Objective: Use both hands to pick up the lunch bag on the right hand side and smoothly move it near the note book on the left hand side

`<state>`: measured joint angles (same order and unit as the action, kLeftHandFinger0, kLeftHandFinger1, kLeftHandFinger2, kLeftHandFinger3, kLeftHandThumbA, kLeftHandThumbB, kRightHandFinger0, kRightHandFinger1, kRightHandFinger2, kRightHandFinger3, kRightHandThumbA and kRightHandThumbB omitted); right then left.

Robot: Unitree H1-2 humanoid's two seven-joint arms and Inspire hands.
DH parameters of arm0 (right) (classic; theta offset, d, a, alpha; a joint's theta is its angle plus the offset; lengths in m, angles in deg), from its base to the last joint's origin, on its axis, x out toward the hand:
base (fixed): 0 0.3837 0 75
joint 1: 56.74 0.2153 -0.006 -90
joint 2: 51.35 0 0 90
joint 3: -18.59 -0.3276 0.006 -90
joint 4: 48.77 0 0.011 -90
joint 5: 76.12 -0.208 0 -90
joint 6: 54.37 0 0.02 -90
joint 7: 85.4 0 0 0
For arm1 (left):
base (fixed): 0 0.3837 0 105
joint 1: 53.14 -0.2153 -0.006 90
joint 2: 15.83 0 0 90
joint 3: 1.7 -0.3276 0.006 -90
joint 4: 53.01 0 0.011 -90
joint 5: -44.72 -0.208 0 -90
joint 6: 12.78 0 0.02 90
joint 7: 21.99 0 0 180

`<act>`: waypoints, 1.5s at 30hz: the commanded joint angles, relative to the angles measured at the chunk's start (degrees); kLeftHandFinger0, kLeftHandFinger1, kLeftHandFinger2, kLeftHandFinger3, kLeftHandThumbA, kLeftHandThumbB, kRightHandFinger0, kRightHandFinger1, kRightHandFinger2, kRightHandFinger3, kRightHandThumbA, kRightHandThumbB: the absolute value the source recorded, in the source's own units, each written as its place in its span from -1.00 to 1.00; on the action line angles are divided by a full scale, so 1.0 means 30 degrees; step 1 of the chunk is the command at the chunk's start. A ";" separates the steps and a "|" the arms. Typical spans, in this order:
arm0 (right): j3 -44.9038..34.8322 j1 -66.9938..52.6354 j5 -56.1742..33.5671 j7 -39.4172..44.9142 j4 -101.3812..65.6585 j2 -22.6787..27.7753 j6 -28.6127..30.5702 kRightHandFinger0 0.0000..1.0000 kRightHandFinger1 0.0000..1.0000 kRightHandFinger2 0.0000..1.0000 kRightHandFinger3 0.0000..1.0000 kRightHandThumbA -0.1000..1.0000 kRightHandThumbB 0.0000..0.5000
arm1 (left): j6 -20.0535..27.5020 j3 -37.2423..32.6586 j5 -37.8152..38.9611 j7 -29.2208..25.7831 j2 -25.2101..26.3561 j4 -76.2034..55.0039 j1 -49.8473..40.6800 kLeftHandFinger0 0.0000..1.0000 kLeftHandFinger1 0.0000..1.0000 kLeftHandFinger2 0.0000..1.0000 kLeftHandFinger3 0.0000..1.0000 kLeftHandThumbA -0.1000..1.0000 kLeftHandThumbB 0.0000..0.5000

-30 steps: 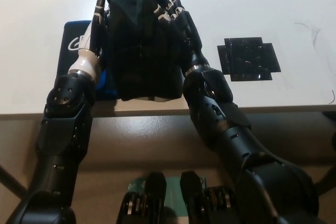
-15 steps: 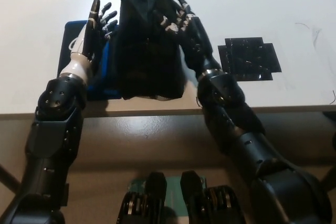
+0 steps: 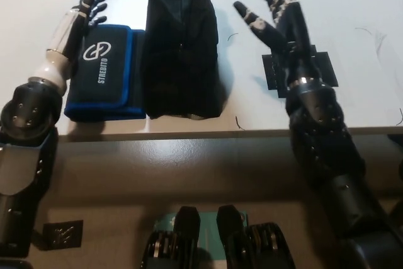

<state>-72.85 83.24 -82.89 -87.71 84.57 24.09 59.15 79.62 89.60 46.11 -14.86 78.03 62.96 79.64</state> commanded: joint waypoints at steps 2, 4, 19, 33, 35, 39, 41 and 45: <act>-0.0549 -0.1284 -0.1197 0.1041 -0.5411 0.0787 -0.1257 1.00 1.00 1.00 1.00 1.00 0.50 | 0.0137 0.0201 -0.0016 0.1257 0.1873 -0.3552 -0.0778 1.00 1.00 1.00 1.00 1.00 1.00; -0.1099 -0.2568 -0.3167 0.1942 -0.6703 0.0944 -0.1406 1.00 1.00 1.00 1.00 1.00 0.48 | -0.0517 0.0475 0.0639 0.1675 0.2210 -0.5005 -0.1811 1.00 1.00 1.00 1.00 1.00 1.00; -0.1836 -0.9935 -0.5993 0.3980 -1.2179 0.2738 -0.2062 1.00 1.00 1.00 1.00 1.00 0.45 | 0.2692 0.2619 0.1954 0.1904 0.2674 -0.7708 -0.9041 1.00 1.00 1.00 1.00 1.00 0.88; -0.1708 -1.4016 -0.5586 0.4740 -1.2602 0.3136 -0.1472 1.00 1.00 1.00 1.00 1.00 0.32 | 0.6879 0.4643 0.2800 0.1881 0.2240 -0.7739 -1.5204 1.00 1.00 1.00 1.00 1.00 0.80; -0.1474 -1.4883 -0.5290 0.5071 -1.2585 0.3187 -0.1223 1.00 1.00 1.00 1.00 1.00 0.24 | 0.7523 0.4953 0.2790 0.1782 0.2232 -0.7164 -1.5854 1.00 1.00 1.00 1.00 1.00 0.64; -0.1378 -1.5855 -0.4905 0.5295 -1.2186 0.3284 -0.0750 1.00 1.00 1.00 1.00 1.00 0.10 | 0.8177 0.5442 0.2529 0.1557 0.1933 -0.6050 -1.6299 1.00 1.00 1.00 1.00 1.00 0.34; -0.1443 -1.6045 -0.4820 0.5394 -1.1650 0.3395 -0.0563 1.00 1.00 1.00 1.00 1.00 0.07 | 0.8177 0.5510 0.2393 0.1572 0.1819 -0.5669 -1.6432 1.00 1.00 1.00 1.00 1.00 0.32; -0.1482 -1.6027 -0.4719 0.5588 -1.0643 0.3361 -0.0081 1.00 1.00 1.00 1.00 1.00 -0.03 | 0.8177 0.5658 0.2038 0.1615 0.1506 -0.4945 -1.6497 1.00 1.00 1.00 1.00 1.00 0.30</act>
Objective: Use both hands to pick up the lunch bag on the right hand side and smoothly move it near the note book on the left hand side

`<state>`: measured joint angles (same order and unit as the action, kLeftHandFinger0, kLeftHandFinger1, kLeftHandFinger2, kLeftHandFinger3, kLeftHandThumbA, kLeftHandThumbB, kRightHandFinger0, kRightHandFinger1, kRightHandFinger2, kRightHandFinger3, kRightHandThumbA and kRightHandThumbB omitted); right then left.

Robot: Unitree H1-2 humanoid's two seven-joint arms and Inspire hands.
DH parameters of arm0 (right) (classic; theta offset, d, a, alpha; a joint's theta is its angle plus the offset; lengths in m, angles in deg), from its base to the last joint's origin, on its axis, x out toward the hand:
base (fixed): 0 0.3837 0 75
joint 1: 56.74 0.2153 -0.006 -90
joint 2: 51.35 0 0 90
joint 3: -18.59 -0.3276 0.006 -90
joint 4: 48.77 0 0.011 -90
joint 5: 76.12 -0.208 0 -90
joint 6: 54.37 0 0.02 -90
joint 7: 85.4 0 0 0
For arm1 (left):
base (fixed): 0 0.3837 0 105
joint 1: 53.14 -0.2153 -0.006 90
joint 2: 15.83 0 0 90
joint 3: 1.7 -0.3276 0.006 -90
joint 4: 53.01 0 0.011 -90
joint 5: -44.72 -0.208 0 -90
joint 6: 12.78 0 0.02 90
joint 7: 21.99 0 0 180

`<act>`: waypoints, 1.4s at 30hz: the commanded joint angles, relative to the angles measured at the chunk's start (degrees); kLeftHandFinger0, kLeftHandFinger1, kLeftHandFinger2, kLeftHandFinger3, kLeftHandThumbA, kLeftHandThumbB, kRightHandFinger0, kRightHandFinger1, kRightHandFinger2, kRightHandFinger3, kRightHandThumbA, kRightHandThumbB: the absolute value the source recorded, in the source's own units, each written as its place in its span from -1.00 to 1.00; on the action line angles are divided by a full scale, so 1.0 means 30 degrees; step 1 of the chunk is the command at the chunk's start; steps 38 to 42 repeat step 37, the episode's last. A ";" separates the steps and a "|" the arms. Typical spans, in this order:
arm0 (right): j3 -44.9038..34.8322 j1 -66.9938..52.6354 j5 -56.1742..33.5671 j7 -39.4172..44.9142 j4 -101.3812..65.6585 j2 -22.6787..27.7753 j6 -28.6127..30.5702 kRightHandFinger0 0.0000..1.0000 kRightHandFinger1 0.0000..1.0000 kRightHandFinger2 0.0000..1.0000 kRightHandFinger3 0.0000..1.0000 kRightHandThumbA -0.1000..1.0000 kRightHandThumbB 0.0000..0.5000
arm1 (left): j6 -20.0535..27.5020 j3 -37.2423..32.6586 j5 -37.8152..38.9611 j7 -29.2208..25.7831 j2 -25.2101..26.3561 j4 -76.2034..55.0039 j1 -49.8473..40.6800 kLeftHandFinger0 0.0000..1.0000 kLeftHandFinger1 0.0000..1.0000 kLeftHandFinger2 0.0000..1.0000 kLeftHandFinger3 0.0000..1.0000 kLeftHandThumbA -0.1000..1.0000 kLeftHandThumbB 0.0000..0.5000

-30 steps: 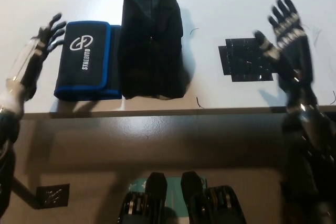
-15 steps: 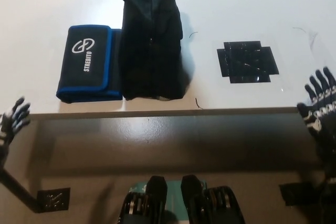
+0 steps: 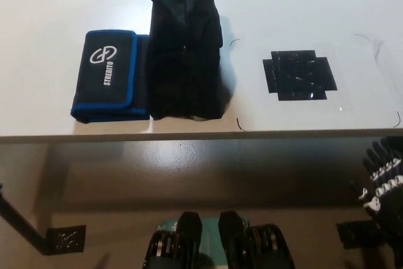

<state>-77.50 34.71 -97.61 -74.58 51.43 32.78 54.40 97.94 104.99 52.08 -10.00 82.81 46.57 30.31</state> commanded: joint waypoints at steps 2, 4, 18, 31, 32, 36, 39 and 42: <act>-0.0013 0.0311 0.0255 0.1194 0.0850 0.0454 0.1670 1.00 1.00 1.00 1.00 1.00 0.02 | 0.2070 0.0610 -0.0269 -0.0166 -0.0297 0.0785 0.0109 1.00 1.00 1.00 1.00 1.00 0.32; -0.0061 0.0464 0.0113 0.1198 0.0968 0.0393 0.1612 1.00 1.00 1.00 1.00 1.00 0.06 | 0.2070 0.0752 -0.0697 -0.0448 -0.0452 0.0918 0.0253 1.00 1.00 1.00 1.00 1.00 0.32; -0.0198 0.1069 0.0122 0.1249 0.1355 0.0198 0.2013 1.00 1.00 1.00 1.00 1.00 -0.05 | 0.2070 0.1211 -0.0607 -0.0238 -0.0737 0.1125 0.0796 1.00 1.00 1.00 1.00 1.00 0.23; -0.0404 0.1585 0.0010 0.1085 0.1677 0.0105 0.1877 1.00 1.00 1.00 1.00 1.00 -0.17 | 0.2070 0.1159 0.0428 0.0028 -0.0647 0.1060 0.1020 1.00 1.00 1.00 1.00 1.00 0.10; -0.0464 0.1604 -0.0107 0.1033 0.1621 0.0041 0.1742 1.00 1.00 1.00 1.00 1.00 -0.17 | 0.2070 0.1130 0.0335 -0.0028 -0.0605 0.1045 0.1045 1.00 1.00 1.00 1.00 1.00 0.13; -0.0541 0.1649 -0.0198 0.1066 0.1652 0.0021 0.1583 1.00 1.00 1.00 1.00 1.00 -0.13 | 0.2070 0.1122 0.0164 -0.0171 -0.0591 0.1092 0.1085 1.00 1.00 1.00 1.00 1.00 0.10; -0.0541 0.1649 -0.0198 0.1066 0.1652 0.0021 0.1583 1.00 1.00 1.00 1.00 1.00 -0.13 | 0.2070 0.1122 0.0164 -0.0171 -0.0591 0.1092 0.1085 1.00 1.00 1.00 1.00 1.00 0.10; -0.0541 0.1649 -0.0198 0.1066 0.1652 0.0021 0.1583 1.00 1.00 1.00 1.00 1.00 -0.13 | 0.2070 0.1122 0.0164 -0.0171 -0.0591 0.1092 0.1085 1.00 1.00 1.00 1.00 1.00 0.10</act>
